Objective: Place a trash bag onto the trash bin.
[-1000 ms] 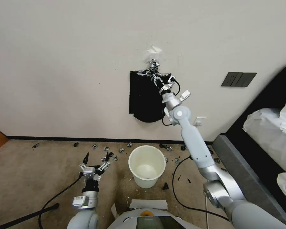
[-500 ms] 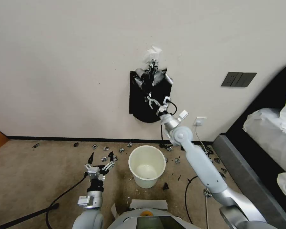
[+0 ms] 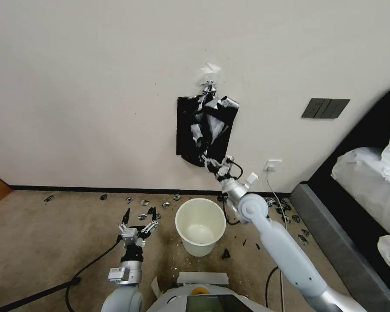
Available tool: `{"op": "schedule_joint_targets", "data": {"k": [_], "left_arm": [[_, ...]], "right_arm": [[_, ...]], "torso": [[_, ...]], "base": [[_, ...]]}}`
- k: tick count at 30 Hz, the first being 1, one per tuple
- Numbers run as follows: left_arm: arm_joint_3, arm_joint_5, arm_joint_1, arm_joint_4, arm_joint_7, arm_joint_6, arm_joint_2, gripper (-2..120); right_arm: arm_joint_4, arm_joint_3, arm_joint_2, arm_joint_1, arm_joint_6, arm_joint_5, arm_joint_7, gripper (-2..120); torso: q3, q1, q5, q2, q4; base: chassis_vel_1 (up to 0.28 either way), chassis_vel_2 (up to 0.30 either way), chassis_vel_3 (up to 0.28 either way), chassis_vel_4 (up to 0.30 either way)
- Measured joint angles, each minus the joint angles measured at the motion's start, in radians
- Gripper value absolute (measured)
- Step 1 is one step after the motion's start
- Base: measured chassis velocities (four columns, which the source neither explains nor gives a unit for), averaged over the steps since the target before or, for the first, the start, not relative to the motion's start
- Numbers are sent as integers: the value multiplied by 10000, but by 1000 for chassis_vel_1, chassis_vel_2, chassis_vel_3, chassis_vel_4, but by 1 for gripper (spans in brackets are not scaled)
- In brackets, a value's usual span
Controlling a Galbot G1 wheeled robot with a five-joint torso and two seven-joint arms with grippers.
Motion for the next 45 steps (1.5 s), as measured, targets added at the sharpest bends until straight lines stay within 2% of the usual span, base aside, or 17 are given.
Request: {"op": "schedule_joint_targets", "data": {"k": [9, 13, 17, 33, 42, 44, 45], "left_arm": [[48, -17, 0, -63, 5, -29, 48, 100], [102, -18, 9, -73, 5, -32, 50, 100], [140, -18, 2, -77, 7, -34, 53, 100], [251, -7, -85, -4, 11, -32, 68, 100], [360, 5, -173, 100, 10, -13, 47, 100], [431, 33, -236, 123, 7, 16, 15, 100], [431, 33, -236, 123, 7, 16, 15, 100]], "right_arm": [[468, 41, -157, -717, 8, -734, -76, 0], [739, -32, -352, -1250, 147, -1614, -294, 0], [820, -42, -398, -1498, 228, -1943, -369, 0], [890, -116, -605, -1882, 517, -2845, -490, 0], [902, -64, -727, -2266, 623, -3922, -334, 0], [962, 28, -797, -2455, 595, -4258, -270, 9], [962, 28, -797, -2455, 595, -4258, -270, 9]], "torso": [[0, 0, 0, 0, 0], [0, 0, 0, 0, -1], [-1, 0, 0, 0, 0], [0, 0, 0, 0, 1], [0, 0, 0, 1, 0], [1, 1, 0, 1, 0], [1, 1, 0, 1, 0]], "base": [[0, 0, 0, 0], [0, 0, 0, 0], [0, 0, 0, 0], [0, 0, 0, 0], [0, 0, 0, 0], [0, 0, 0, 0], [0, 0, 0, 0]]}}
